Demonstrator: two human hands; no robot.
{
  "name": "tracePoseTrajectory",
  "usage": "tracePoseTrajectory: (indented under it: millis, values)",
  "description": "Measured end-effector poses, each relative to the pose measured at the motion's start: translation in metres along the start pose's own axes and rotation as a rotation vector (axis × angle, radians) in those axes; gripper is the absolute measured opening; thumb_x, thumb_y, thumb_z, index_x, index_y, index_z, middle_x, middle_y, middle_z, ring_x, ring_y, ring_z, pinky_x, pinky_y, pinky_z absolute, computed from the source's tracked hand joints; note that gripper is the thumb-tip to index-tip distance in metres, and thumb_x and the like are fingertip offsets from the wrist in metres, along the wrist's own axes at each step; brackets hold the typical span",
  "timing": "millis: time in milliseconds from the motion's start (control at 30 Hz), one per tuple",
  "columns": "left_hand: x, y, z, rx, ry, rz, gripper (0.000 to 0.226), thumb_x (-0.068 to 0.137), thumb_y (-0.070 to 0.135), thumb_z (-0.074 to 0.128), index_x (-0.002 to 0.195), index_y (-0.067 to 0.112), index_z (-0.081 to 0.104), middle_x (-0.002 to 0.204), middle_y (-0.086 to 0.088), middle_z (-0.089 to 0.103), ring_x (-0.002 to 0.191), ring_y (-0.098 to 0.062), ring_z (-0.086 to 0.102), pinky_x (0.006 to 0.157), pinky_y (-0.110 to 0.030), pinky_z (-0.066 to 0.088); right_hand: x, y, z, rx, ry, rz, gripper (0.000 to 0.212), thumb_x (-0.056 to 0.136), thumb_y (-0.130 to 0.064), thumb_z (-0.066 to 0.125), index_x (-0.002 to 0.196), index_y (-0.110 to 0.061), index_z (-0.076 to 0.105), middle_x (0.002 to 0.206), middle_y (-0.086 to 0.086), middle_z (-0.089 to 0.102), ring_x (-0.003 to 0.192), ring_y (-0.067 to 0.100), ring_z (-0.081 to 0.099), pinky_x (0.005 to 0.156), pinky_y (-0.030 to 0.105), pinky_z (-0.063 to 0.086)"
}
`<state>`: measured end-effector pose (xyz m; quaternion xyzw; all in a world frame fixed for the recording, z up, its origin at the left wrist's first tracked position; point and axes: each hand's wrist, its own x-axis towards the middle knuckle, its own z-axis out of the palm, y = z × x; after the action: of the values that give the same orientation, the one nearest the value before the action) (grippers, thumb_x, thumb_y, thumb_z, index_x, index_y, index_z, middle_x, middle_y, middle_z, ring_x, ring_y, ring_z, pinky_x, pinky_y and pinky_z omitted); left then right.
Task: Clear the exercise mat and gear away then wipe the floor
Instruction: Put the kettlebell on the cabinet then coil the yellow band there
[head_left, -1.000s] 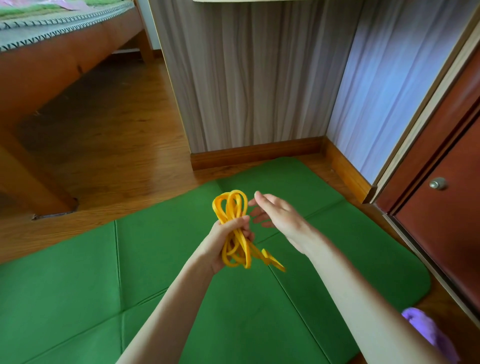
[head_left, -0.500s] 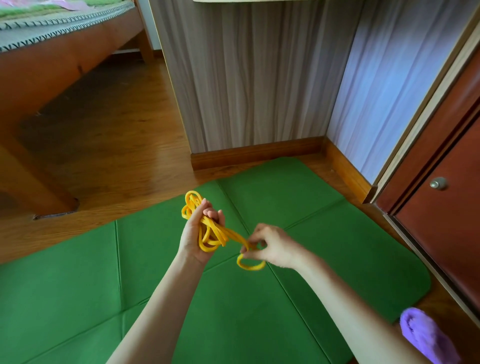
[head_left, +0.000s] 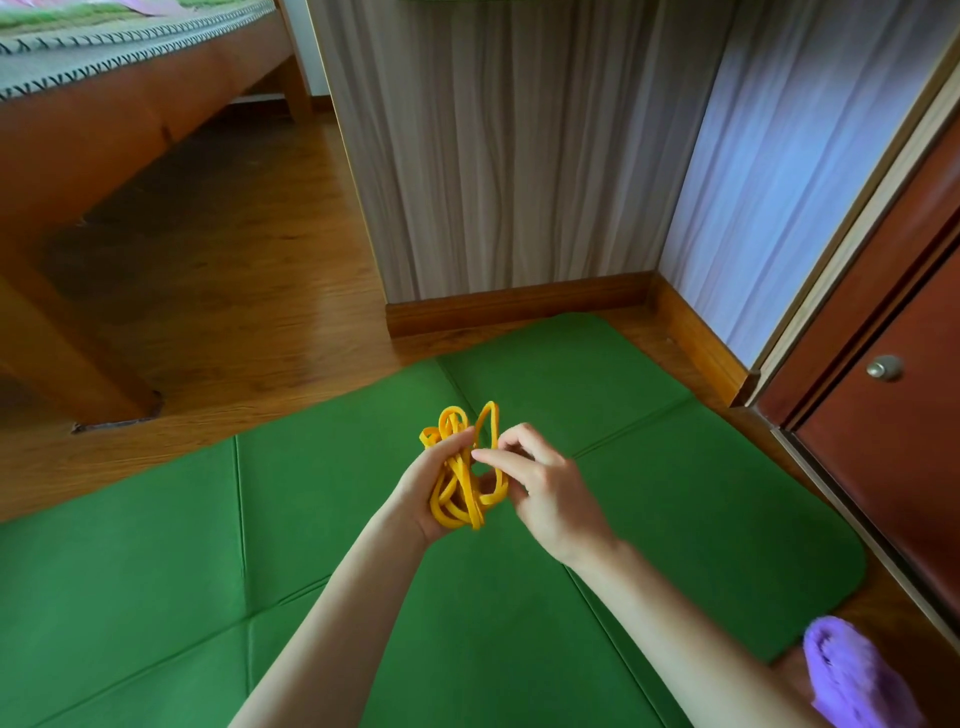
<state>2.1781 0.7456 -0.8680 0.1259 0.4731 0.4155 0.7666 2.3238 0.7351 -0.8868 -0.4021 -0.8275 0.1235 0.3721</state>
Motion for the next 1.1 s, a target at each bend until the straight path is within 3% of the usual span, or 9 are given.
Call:
tracePoseTrajectory:
  millis: [100,200,267,333,500,600,733,967,1100]
  values:
    - [-0.001,0.002,0.001,-0.002,-0.028,0.038,0.030,0.093,0.028,0.051,0.077,0.003,0.058,0.054,-0.010,0.061,0.041,-0.018,0.059,0.044,-0.027,0.054,-0.003,-0.005,0.002,0.016,-0.029,-0.048,0.049,0.065,0.017,0.056,0.106,-0.008,0.069,0.095,0.006,0.061,0.079,0.020,0.061,0.070,0.022,0.051]
    - [-0.001,0.003,0.001,-0.013,-0.106,0.045,0.037,0.087,0.035,0.053,0.103,0.003,0.062,0.081,-0.008,0.072,0.058,-0.017,0.067,0.055,-0.028,0.055,-0.003,-0.005,0.003,0.063,-0.025,-0.050,0.048,0.065,0.018,0.055,0.102,-0.008,0.070,0.100,0.006,0.065,0.092,0.020,0.061,0.080,0.023,0.051]
    - [0.002,0.001,-0.002,-0.034,-0.120,0.061,0.047,0.078,0.045,0.057,0.103,0.007,0.062,0.089,-0.005,0.071,0.069,-0.017,0.067,0.067,-0.031,0.054,-0.001,-0.005,0.002,0.113,-0.047,-0.035,0.044,0.067,0.018,0.057,0.101,-0.008,0.071,0.102,0.005,0.067,0.096,0.019,0.062,0.084,0.023,0.050]
    - [0.001,-0.002,-0.001,-0.038,-0.113,0.069,0.045,0.079,0.049,0.055,0.096,0.007,0.063,0.081,-0.005,0.070,0.064,-0.016,0.066,0.061,-0.029,0.054,0.000,-0.005,0.001,0.164,-0.087,0.018,0.041,0.072,0.015,0.058,0.102,-0.009,0.070,0.104,0.005,0.067,0.096,0.020,0.063,0.086,0.024,0.050]
    - [-0.004,-0.007,0.007,0.068,-0.070,0.077,0.011,0.085,0.014,0.061,0.080,0.005,0.061,0.057,-0.006,0.064,0.043,-0.014,0.060,0.042,-0.022,0.052,-0.001,-0.008,-0.004,-0.030,-0.243,-0.076,0.030,0.082,0.005,0.043,0.097,-0.006,0.068,0.104,0.008,0.064,0.079,0.030,0.058,0.071,0.041,0.053]
    - [-0.003,-0.005,0.003,0.005,-0.086,0.088,0.018,0.093,0.012,0.050,0.079,0.006,0.060,0.061,-0.005,0.066,0.046,-0.014,0.062,0.042,-0.022,0.052,-0.005,-0.011,-0.010,-0.145,-0.301,-0.186,0.033,0.084,0.002,0.043,0.100,-0.008,0.069,0.115,0.008,0.063,0.078,0.029,0.059,0.071,0.038,0.054]
    - [0.002,-0.005,0.002,-0.041,-0.065,0.180,0.020,0.092,0.016,0.051,0.077,0.008,0.060,0.065,-0.004,0.068,0.056,-0.014,0.065,0.053,-0.026,0.054,-0.001,-0.006,-0.013,-0.177,-0.164,-0.248,0.037,0.083,-0.005,0.039,0.088,-0.011,0.074,0.110,0.012,0.068,0.085,0.030,0.065,0.072,0.034,0.056]
    - [0.006,-0.003,-0.003,-0.395,-0.023,0.238,0.006,0.088,0.013,0.056,0.085,0.007,0.057,0.052,-0.001,0.058,0.044,-0.006,0.058,0.045,-0.016,0.049,0.016,0.012,-0.026,-0.110,0.125,-0.163,0.038,0.077,0.005,0.038,0.081,-0.009,0.073,0.081,0.004,0.065,0.076,0.019,0.059,0.072,0.030,0.047]
    - [0.007,0.000,-0.018,-0.413,-0.054,0.270,0.017,0.072,0.015,0.063,0.086,0.008,0.058,0.054,0.000,0.056,0.045,-0.005,0.056,0.045,-0.015,0.048,0.022,0.019,-0.034,0.204,0.267,0.233,0.043,0.074,0.015,0.042,0.080,-0.016,0.071,0.090,0.000,0.062,0.082,0.011,0.057,0.069,0.014,0.044]
